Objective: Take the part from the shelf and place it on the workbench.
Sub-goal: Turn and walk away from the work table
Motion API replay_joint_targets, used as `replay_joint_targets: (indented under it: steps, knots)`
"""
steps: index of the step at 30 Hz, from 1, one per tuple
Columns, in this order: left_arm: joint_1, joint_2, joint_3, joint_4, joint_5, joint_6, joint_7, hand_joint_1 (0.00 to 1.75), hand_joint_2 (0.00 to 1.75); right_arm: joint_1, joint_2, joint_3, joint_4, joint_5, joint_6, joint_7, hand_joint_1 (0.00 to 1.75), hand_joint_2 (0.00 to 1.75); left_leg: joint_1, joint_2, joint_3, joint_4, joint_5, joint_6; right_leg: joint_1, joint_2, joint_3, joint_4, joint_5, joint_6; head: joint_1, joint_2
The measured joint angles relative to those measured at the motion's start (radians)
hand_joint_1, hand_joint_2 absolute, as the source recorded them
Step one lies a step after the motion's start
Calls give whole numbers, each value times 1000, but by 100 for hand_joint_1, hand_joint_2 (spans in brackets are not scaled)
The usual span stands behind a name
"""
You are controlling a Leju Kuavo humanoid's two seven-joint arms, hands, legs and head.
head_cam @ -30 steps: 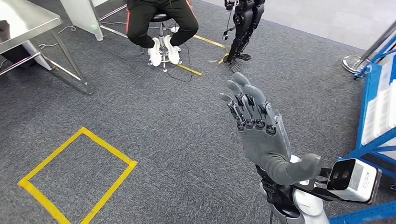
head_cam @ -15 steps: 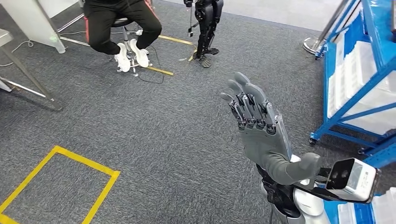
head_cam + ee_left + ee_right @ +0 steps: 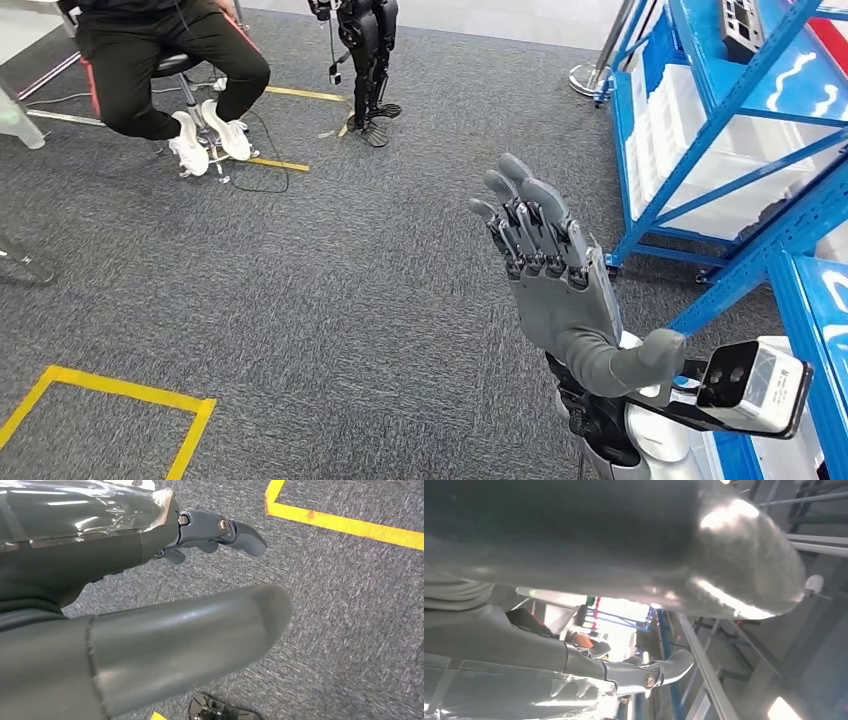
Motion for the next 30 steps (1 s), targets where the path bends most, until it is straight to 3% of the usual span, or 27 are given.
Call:
replay_joint_targets:
  steps: [1,3,5,7,8,9,11,13,14,16,17,18,20,22,23,24,25,27,29,30]
  knots:
    - [-1,0,0,0,0,0,0,0,0,1,-1,0,0,0,0,0,0,0,0,11,1,-3,3,7,-1,0,-4,1,1,5,0,0]
    - [-3,0,0,-2,0,1,0,0,0,-1,-2,-1,0,0,0,0,0,0,0,35,4,-10,10,23,2,-47,-31,43,-20,6,3,0]
    - [-1,0,0,-5,0,2,1,0,0,-1,-2,-2,0,0,0,0,0,0,-3,63,4,-14,11,33,4,-105,-92,163,-77,0,6,0]
    - [1,0,1,-6,0,2,2,0,0,1,-2,-2,0,0,0,0,0,0,-7,92,3,-14,10,35,1,-117,-151,286,-123,2,6,0]
    - [1,0,1,-6,0,2,3,0,0,3,-2,-2,0,0,0,0,0,0,-8,106,3,-14,9,34,0,-119,-157,301,-124,8,6,0]
    - [0,0,2,-7,0,2,3,0,0,4,-2,-2,0,0,0,0,0,0,-9,118,4,-14,8,33,-1,-124,-139,272,-111,16,6,0]
    - [-1,0,2,-8,0,2,3,0,0,4,-2,-2,0,0,0,0,0,0,-10,139,10,-13,4,28,0,-161,-57,125,-62,28,7,0]
    - [-1,0,3,-9,0,2,3,0,0,3,-1,-2,0,0,0,0,0,0,-16,156,18,-13,-4,18,7,-203,4,21,-27,23,6,0]
    - [-1,0,3,-9,-1,2,3,0,0,3,-1,-2,0,0,0,0,0,0,-18,165,22,-13,-7,13,11,-211,12,7,-20,16,5,0]
    - [-2,-1,5,-9,-1,2,3,0,0,4,-1,-2,-1,0,0,1,0,0,-17,184,30,-16,-11,2,12,-187,11,5,-14,2,3,0]
    - [-3,-1,6,-9,-1,2,3,0,0,4,-1,-2,-3,0,0,1,0,0,-14,175,30,-12,-18,-3,8,-174,11,2,-11,-4,3,0]
    - [-4,-2,6,-10,-1,2,3,0,0,3,-1,-2,-4,0,0,0,0,0,-11,153,23,9,-35,-7,2,-162,12,-1,-8,-14,2,0]
    - [-3,-4,6,-10,-2,2,3,0,0,1,2,-2,-6,0,0,0,0,0,-7,91,-22,110,-96,-10,-3,-139,14,-4,-6,-27,-1,0]
    - [1,-4,7,-10,-1,2,3,0,0,2,3,-1,-6,0,0,1,0,0,-7,64,-91,239,-146,-10,0,-112,13,-4,-6,-33,-2,0]
    - [2,-4,7,-10,-1,2,3,0,0,3,4,-1,-6,0,0,1,0,0,-6,62,-109,264,-144,-10,1,-98,14,-3,-6,-33,-2,0]
    - [2,-4,7,-10,-1,2,3,0,0,4,4,-1,-6,0,0,1,0,0,-6,61,-111,256,-123,-9,2,-84,15,-2,-6,-33,-2,0]
    - [2,-4,7,-10,-1,2,3,0,0,5,4,-1,-6,0,0,1,0,0,-4,56,-91,205,-84,-9,2,-71,17,-1,-6,-33,-2,0]
    - [2,-4,7,-10,-1,2,3,0,0,4,4,-1,-6,0,0,1,0,0,3,16,-32,72,-17,-8,5,-46,17,5,-8,-28,-2,0]
    - [2,-4,7,-9,-1,2,4,0,0,3,4,-1,-6,0,0,1,0,0,4,-14,-4,7,1,-5,8,-26,9,8,-8,-16,-1,0]
    - [2,-5,7,-10,-1,2,4,0,0,3,4,0,-6,0,0,1,0,0,0,-10,-3,4,1,0,8,-16,4,7,-5,-8,-1,0]
